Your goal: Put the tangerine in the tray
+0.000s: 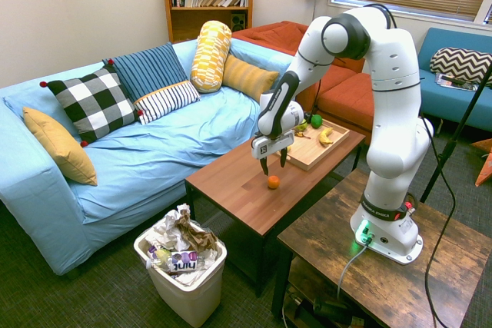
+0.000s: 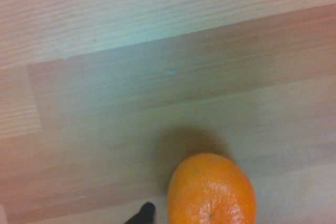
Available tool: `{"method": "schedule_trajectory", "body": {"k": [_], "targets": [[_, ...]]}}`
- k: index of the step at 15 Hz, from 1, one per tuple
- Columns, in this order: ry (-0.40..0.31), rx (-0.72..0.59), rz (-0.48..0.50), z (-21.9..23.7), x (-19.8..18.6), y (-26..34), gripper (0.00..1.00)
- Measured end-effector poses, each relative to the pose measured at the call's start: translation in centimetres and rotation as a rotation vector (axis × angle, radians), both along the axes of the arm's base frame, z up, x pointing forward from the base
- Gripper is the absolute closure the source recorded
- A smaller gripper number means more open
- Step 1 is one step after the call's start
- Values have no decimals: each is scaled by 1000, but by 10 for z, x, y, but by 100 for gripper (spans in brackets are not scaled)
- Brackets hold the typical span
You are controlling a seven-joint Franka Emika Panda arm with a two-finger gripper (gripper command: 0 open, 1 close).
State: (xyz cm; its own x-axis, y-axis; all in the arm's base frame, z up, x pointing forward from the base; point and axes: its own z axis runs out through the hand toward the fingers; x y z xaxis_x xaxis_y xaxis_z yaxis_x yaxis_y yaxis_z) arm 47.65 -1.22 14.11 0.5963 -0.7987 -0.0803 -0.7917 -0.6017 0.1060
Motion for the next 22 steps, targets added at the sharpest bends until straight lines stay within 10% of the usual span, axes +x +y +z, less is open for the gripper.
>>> {"method": "schedule_trajectory", "body": {"k": [6, 7, 22], "targets": [[46, 6, 0, -42, 5, 11, 0], [49, 8, -2, -46, 5, 13, 100], [48, 42, -24, -58, 7, 16, 100]]}}
